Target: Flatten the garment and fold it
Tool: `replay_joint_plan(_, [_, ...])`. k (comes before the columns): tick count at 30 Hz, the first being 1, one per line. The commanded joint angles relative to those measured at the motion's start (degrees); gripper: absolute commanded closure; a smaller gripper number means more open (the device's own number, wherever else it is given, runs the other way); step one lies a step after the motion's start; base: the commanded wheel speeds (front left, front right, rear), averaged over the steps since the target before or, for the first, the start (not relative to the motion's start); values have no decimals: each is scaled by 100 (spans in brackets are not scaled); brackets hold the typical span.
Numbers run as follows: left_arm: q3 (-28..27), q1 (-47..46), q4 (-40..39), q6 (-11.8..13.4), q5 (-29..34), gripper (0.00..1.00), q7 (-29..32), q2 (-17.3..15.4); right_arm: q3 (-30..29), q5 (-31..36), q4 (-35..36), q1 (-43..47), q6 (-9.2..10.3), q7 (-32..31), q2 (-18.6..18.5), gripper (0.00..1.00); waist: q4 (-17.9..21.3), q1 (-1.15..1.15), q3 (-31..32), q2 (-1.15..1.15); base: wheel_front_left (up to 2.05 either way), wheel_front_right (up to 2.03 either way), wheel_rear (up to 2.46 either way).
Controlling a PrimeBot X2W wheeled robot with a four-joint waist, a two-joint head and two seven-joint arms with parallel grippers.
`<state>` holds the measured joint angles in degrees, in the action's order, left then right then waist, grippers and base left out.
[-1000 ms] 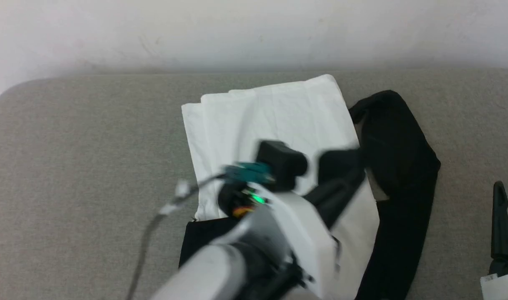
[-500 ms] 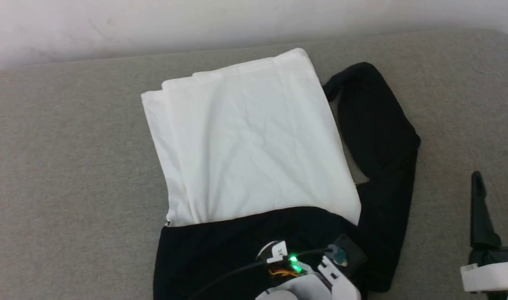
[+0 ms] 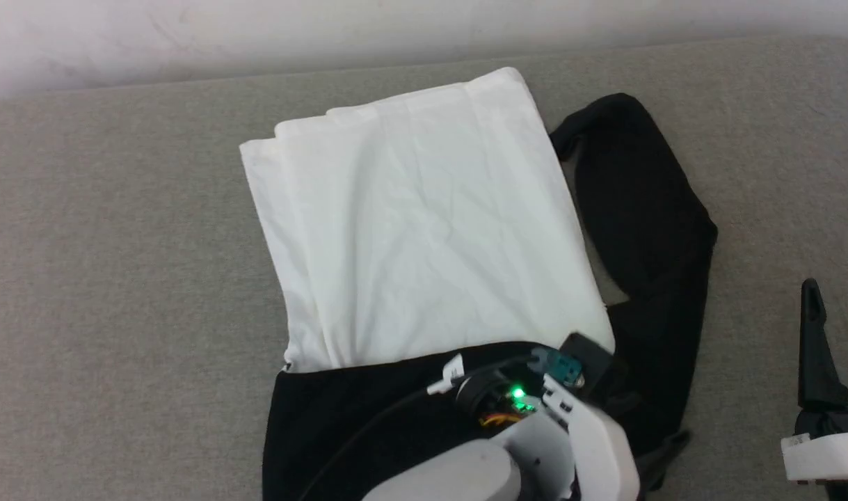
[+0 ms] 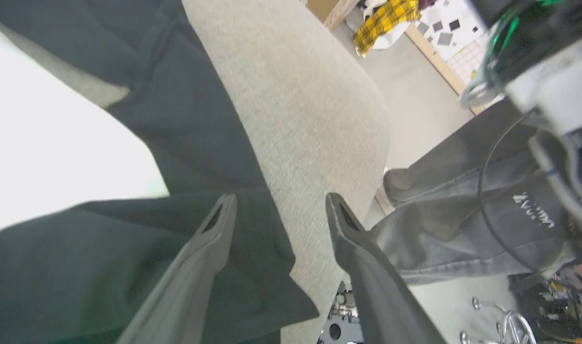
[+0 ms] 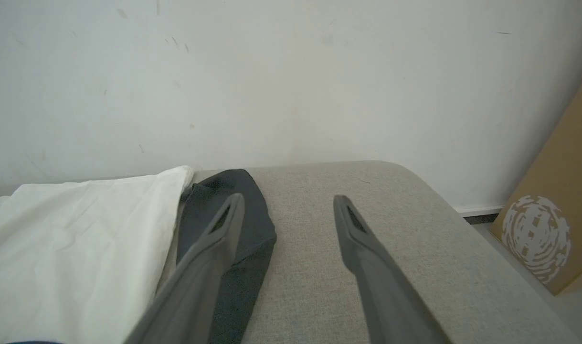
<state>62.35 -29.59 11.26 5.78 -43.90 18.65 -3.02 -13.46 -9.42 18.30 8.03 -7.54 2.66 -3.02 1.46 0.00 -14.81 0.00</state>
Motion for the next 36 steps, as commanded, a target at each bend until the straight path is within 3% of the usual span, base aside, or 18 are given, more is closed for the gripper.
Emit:
replay_joint_plan(1, [-90,-185,-350,42,-299,0,26,13,-28,56,68,24,5,-47,14,0,-203,0,114,0,0,0,0])
replay_joint_plan(5, [-544,-366,-1142,208,-590,0,-50,-18,-68,82,173,55,5,-133,14,0,-391,0,195,0,0,0,0])
replay_joint_plan(9, [-1128,-435,-1766,467,-386,0,-524,-337,-87,93,231,72,5,-176,14,0,-498,0,242,0,0,0,0])
replay_joint_plan(17, [-2820,356,-3035,1262,451,0,-2073,-1947,-80,78,257,111,5,-190,14,0,-582,0,372,0,0,0,0])
replay_joint_plan(20, [-3381,1067,-3339,1573,593,0,-2449,-2586,-65,63,232,156,5,-170,14,0,-574,0,439,0,0,0,0])
replay_joint_plan(24, [-4198,2578,-3582,1957,497,0,-3083,-3158,-16,21,175,262,5,-137,14,0,-566,0,560,0,0,0,0])
replay_joint_plan(29, [-4603,3620,-3609,1993,587,0,-3323,-3167,34,-41,134,363,5,-107,14,0,-605,0,626,0,0,0,0])
replay_joint_plan(31, [-4862,3936,-3581,1804,638,0,-3356,-2916,61,-81,109,417,5,-89,14,0,-643,0,638,0,0,0,0])
replay_joint_plan(36, [-5386,4372,-3356,1058,1008,0,-3362,-2091,149,-133,51,488,5,-62,14,0,-690,0,647,0,0,0,0])
